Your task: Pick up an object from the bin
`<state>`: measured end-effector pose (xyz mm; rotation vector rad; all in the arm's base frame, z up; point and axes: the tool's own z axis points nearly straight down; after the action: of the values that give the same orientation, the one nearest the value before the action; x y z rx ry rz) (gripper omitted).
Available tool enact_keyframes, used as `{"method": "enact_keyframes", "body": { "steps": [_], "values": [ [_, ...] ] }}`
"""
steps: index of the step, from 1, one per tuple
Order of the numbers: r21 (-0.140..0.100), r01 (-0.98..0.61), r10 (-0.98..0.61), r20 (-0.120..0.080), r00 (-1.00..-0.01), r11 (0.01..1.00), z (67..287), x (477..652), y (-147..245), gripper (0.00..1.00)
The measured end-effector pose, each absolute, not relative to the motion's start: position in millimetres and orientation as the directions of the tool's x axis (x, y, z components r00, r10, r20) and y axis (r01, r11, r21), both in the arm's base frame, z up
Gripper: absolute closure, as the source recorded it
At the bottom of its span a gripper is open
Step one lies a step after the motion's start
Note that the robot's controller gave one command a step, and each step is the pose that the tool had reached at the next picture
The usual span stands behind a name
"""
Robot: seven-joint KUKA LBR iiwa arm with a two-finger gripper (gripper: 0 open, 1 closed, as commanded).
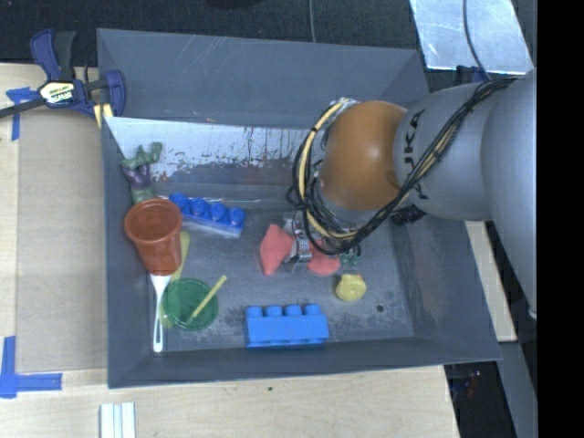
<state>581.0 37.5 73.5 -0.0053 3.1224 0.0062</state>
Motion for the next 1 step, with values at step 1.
{"method": "enact_keyframes", "body": {
  "steps": [1],
  "values": [
    [0.003,-0.001,0.000,-0.011,-1.000,1.000,121.7,568.3,47.0,1.00]
  ]
}}
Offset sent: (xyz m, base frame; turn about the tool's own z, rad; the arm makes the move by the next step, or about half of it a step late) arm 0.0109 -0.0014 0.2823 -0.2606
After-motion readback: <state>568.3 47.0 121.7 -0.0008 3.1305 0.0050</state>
